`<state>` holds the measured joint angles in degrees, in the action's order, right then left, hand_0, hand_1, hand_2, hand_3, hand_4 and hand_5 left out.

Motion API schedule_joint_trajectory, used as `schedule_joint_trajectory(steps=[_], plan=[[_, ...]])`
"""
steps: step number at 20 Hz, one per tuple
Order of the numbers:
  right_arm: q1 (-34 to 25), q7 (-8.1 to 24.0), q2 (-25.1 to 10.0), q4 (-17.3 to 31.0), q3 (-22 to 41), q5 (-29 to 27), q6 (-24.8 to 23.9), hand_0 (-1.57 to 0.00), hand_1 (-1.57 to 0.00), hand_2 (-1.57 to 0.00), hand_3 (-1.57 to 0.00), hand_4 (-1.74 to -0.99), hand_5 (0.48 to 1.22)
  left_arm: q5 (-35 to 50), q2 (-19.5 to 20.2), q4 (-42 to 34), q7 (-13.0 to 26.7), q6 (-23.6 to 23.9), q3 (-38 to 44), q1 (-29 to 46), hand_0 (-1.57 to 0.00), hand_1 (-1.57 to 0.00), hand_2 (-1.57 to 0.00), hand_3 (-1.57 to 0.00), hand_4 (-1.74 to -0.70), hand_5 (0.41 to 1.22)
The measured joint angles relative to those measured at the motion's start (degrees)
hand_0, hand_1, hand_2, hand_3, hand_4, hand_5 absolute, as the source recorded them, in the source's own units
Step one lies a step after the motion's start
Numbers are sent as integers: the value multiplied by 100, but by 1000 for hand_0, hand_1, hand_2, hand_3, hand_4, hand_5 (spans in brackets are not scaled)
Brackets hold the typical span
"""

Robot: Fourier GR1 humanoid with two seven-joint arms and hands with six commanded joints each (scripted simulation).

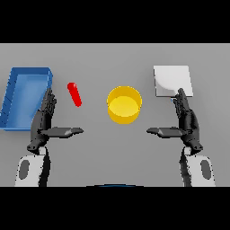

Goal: Pick up the red beaker and tilt it to pour out 1 green nut into yellow bowl. Pick up the yellow bowl and place it on the metallic measuring scale.

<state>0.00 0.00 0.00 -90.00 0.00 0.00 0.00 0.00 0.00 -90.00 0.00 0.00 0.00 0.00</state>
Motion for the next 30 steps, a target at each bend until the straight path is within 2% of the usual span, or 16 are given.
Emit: schedule_joint_trajectory(steps=[6, 7, 8, 11, 13, 14, 15, 17, 19, 21, 22, 23, 25, 26, 28, 30], plan=[[-44, -32, -14, 78, -34, -32, 5, 1, 1, 1, 1, -1071, 578, -2, 1, -130, -33, -24, -44, 150, 1, 1, 1, 1, -1141, 660], [152, -477, -282, -172, 227, 604, -100, 1, 1, 1, 1, -1072, 577, -288, 171, -482, -159, -145, -305, 413, 1, 1, 1, 1, -1143, 660], [309, -732, -365, -333, 414, 1015, -222, 1, 1, 1, 1, -1066, 576, -475, 259, -766, -234, -153, -455, 606, 1, 1, 1, 1, -1144, 660], [395, -588, -466, -569, 636, 1565, -411, 1, 1, 1, 1, -1084, 585, -743, 424, -1219, 129, -196, -686, 817, 1, 1, 1, 1, -1136, 657], [517, -617, -492, -736, 672, 1475, -281, 1, 1, 1, 1, -1118, 600, -720, 467, -1313, 317, -220, -685, 866, 1, 1, 1, 1, -1139, 652], [430, -463, -490, -663, 641, 1428, -258, 1, 1, 1, 1, -1131, 607, -755, 440, -1311, 398, -222, -733, 838, 1, 1, 1, 1, -1137, 650], [394, -428, -451, -721, 667, 1395, -236, 1, 1, 1, 1, -1147, 614, -781, 399, -1203, 562, -218, -758, 723, 1, 1, 1, 1, -1137, 649], [476, -574, -459, -740, 695, 1341, -147, 1, 1, 1, 1, -1180, 627, -812, 377, -850, 557, -184, -690, 516, 1, 1, 1, 1, -1137, 647], [449, -520, -457, -742, 627, 1154, -56, 1, 1, 1, 1, -1197, 627, -771, 435, -493, 671, -208, -559, 195, 1, 1, 1, 1, -1158, 645], [399, -512, -457, -705, 593, 1066, -6, 1, 1, 1, 1, -1215, 628, -698, 449, -19, 581, -236, -409, -176, 1, 1, 1, 1, -1178, 650], [359, -517, -467, -636, 563, 1078, -32, 1, 1, 1, 1, -1219, 626, -703, 412, 169, 401, -235, -392, -284, 1, 1, 1, 1, -1178, 648], [370, -506, -477, -639, 531, 1008, 3, 1, 1, 1, 1, -1220, 626, -768, 423, 457, 425, -173, -330, -475, 1, 1, 1, 1, -1177, 644], [471, -652, -436, -667, 602, 1038, 32, 1, 1, 1, 1, -1229, 626, -823, 458, 944, 343, -184, -261, -843, 1, 1, 1, 1, -1178, 637], [378, -507, -416, -653, 573, 1005, 12, 1, 1, 1, 1, -1229, 626, -799, 447, 1147, 248, -214, -226, -1001, 1, 1, 1, 1, -1180, 636], [436, -644, -457, -655, 583, 1018, 50, 1, 1, 1, 1, -1222, 626, -801, 453, 1390, -9, -237, -187, -1208, 1, 1, 1, 1, -1189, 641], [503, -671, -483, -671, 569, 1045, 31, 1, 1, 1, 1, -1222, 627, -838, 403, 1730, -35, -190, -149, -1497, 1, 1, 1, 1, -1200, 651]])
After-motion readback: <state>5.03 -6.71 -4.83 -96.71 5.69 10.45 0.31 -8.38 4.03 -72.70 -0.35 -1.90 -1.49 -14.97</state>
